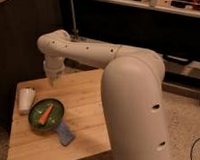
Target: Move the arm in a circular motion
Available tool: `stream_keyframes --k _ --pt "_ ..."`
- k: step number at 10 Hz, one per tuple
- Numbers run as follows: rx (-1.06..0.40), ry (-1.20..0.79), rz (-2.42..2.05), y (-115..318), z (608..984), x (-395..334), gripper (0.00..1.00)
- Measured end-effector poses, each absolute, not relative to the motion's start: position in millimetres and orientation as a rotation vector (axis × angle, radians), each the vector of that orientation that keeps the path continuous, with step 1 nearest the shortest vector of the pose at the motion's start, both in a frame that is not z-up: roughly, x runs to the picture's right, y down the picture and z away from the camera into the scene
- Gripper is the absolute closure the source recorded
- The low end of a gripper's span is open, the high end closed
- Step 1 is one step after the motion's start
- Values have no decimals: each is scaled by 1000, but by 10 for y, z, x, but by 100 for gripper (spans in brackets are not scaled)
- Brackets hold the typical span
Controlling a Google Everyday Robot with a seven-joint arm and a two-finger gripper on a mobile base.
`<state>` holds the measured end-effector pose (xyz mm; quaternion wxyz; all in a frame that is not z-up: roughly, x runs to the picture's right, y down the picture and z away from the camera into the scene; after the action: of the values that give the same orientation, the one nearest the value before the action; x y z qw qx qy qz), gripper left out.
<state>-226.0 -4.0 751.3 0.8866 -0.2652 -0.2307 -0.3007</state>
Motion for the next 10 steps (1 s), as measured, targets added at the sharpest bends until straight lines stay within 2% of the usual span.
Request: stream_keyframes --k 2,4,10 --pt "-562 -394 -562 -222 7750 -1750 100" --pt "-576 -298 -492 -271 7804 -1131 100" --pt "-623 -65 -300 -32 7477 312 100"
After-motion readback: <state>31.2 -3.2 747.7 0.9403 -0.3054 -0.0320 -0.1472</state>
